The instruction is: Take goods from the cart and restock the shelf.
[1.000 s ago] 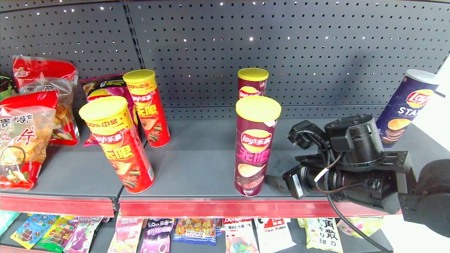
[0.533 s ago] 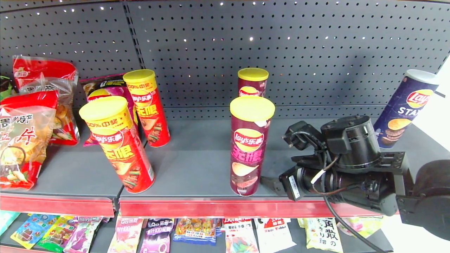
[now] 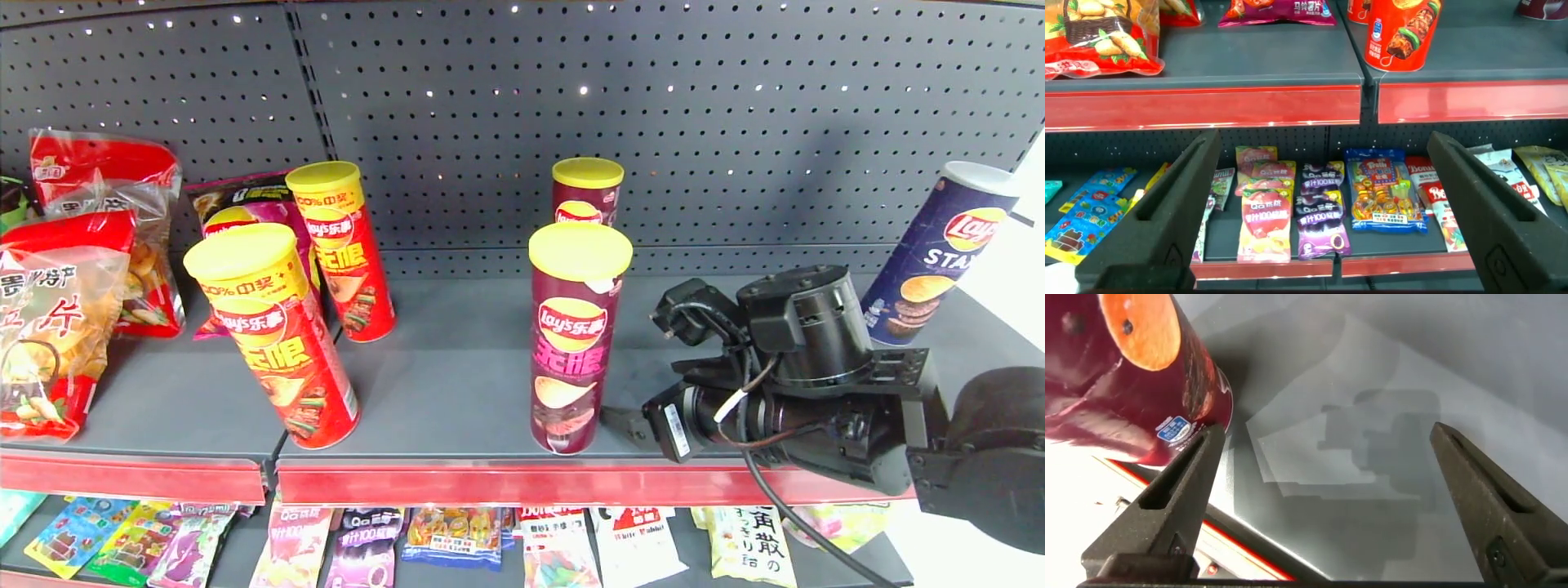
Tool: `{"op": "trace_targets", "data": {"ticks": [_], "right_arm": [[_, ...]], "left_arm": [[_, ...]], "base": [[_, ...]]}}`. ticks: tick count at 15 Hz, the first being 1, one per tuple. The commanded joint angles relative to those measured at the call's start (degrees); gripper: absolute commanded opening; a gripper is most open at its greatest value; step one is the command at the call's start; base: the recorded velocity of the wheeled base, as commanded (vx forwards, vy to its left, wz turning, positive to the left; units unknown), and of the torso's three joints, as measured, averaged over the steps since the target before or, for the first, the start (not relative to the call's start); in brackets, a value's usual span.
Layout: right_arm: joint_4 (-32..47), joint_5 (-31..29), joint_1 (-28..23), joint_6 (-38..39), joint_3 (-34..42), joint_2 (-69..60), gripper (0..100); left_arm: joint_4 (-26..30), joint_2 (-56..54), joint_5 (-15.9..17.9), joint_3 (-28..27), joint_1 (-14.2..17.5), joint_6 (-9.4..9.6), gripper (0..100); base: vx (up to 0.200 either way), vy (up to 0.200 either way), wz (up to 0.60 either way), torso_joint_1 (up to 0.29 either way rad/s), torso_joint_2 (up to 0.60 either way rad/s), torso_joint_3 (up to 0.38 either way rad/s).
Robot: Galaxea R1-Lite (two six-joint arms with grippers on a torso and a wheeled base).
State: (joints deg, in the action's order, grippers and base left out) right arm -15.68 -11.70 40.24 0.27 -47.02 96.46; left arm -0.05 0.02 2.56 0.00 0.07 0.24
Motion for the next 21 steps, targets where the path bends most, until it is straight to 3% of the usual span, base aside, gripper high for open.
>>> {"op": "trace_targets", "data": {"ticks": [1,6,9,14,15,18,21], "right_arm": [[-0.1,0.0,0.0,0.0,-0.4,0.4,100],[0.0,0.1,-0.6,0.2,0.5,-0.4,100],[0.0,0.2,-3.8,0.3,4.1,-5.5,100],[2.8,1.1,-9.9,-0.5,15.9,-29.1,100],[5.7,2.4,-12.2,-1.3,18.0,-34.7,100],[15.9,20.0,-33.5,-10.0,25.1,-59.3,100],[22.9,21.2,-43.8,-9.9,29.2,-75.7,100]], "left_arm": [[0.0,0.0,0.0,0.0,0.0,0.02,100],[0.0,0.0,0.0,0.0,0.0,0.02,100],[0.0,0.0,0.0,0.0,0.0,0.02,100],[0.0,0.0,0.0,0.0,0.0,0.02,100],[0.0,0.0,0.0,0.0,0.0,0.02,100],[0.0,0.0,0.0,0.0,0.0,0.02,100],[0.0,0.0,0.0,0.0,0.0,0.02,100]], "base": [[0.000,0.000,0.00,0.000,0.00,0.000],[0.000,0.000,0.00,0.000,0.00,0.000],[0.000,0.000,0.00,0.000,0.00,0.000],[0.000,0.000,0.00,0.000,0.00,0.000],[0.000,0.000,0.00,0.000,0.00,0.000],[0.000,0.000,0.00,0.000,0.00,0.000],[0.000,0.000,0.00,0.000,0.00,0.000]]}}
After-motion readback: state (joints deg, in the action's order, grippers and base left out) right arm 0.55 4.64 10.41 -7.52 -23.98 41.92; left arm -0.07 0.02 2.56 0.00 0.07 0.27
